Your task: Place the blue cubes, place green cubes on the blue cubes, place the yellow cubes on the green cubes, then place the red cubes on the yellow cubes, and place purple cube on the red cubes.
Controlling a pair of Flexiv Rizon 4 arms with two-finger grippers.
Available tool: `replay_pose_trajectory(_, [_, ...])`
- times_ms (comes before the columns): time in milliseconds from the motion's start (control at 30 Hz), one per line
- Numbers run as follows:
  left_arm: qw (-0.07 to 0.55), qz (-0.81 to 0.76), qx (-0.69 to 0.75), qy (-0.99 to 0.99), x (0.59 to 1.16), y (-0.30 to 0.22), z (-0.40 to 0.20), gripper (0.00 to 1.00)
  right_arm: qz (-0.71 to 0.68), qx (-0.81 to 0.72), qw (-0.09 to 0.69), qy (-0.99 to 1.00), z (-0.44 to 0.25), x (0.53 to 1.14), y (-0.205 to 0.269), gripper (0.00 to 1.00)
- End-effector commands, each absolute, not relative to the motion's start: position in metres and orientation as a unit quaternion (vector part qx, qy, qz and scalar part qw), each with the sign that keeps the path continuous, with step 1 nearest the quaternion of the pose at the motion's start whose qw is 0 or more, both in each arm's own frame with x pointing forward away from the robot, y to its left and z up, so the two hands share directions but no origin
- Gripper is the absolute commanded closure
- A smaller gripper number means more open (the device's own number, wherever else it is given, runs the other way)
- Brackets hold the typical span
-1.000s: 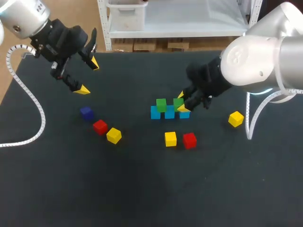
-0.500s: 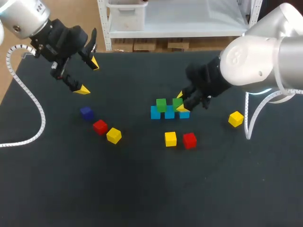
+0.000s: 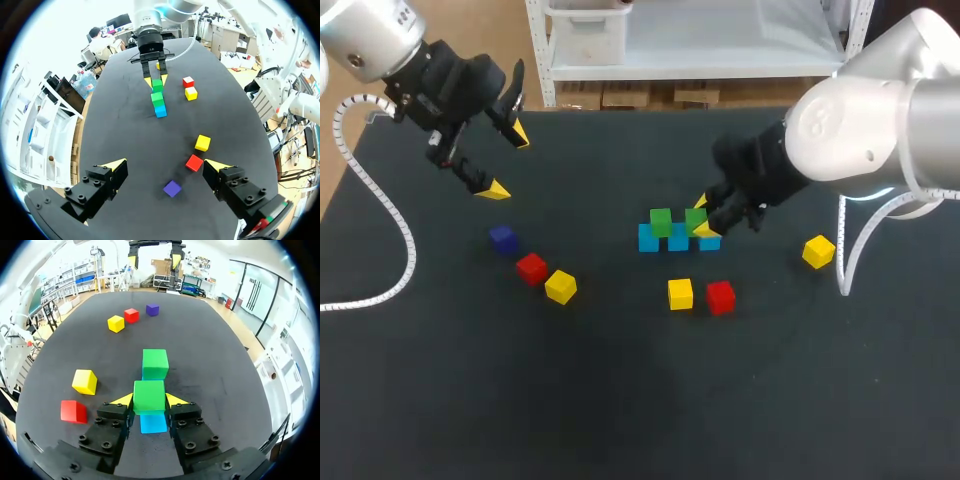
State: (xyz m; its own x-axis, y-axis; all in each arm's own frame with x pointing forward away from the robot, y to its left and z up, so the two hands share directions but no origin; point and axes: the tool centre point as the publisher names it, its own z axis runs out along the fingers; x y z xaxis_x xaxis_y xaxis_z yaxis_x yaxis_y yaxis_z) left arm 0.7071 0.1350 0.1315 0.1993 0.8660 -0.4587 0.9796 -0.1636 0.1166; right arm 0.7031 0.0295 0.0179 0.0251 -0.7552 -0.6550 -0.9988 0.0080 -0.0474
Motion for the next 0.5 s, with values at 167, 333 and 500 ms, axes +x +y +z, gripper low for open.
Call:
replay_pose_trajectory(167, [0.197,-0.145,0.75,0.615,0.7084,0.1356,0.1313,0.0,0.232,-0.665,0.265,0.659,0.0172,0.7053,0.0296,0.75])
replay_pose_trajectory(333, [0.197,-0.145,0.75,0.615,0.7084,0.1356,0.1313,0.0,0.232,-0.665,0.264,0.659,0.0169,0.7061,0.0294,0.66])
replay_pose_trajectory(500, [0.197,-0.145,0.75,0.615,0.7084,0.1356,0.1313,0.0,0.232,-0.664,0.264,0.66,0.0164,0.7065,0.0289,0.6])
